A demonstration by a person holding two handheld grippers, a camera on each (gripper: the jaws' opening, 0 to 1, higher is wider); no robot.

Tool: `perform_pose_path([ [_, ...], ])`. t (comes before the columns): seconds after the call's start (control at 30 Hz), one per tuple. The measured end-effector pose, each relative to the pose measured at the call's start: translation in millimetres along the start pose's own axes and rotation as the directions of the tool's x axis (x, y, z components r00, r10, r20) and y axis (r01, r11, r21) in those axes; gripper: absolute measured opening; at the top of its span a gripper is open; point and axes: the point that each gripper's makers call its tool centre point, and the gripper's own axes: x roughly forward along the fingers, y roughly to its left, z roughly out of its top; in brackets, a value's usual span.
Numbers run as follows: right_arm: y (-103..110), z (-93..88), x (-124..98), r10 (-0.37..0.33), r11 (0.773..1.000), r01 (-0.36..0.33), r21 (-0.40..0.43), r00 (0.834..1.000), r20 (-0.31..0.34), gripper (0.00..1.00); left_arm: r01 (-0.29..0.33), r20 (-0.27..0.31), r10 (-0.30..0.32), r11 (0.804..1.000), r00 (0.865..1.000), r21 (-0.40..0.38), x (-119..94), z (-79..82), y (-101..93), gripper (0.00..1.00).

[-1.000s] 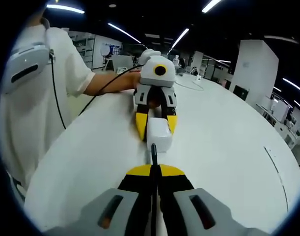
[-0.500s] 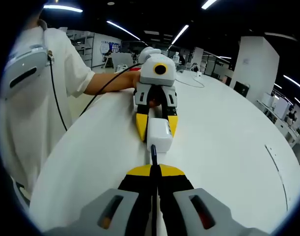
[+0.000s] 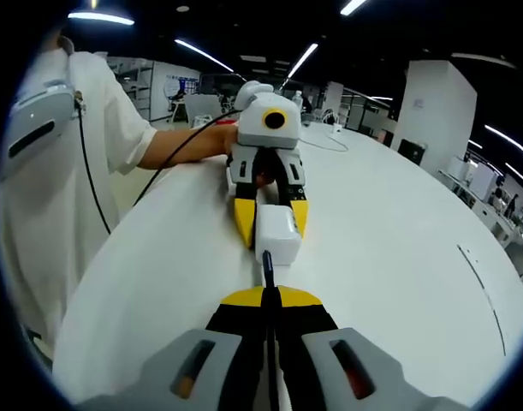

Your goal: Plug the desk Type‑C cable into the charger adapter.

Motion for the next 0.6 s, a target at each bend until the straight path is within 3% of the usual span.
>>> perform_pose_path([
  [0.6,1.0,1.2,1.1,-0.046,0.998,0.046,0.046,0.999,-0.001,0.01,-0.014,-0.005,0.014,1.000,1.000,-0.003,-0.3,0.5,2.0,0.25],
])
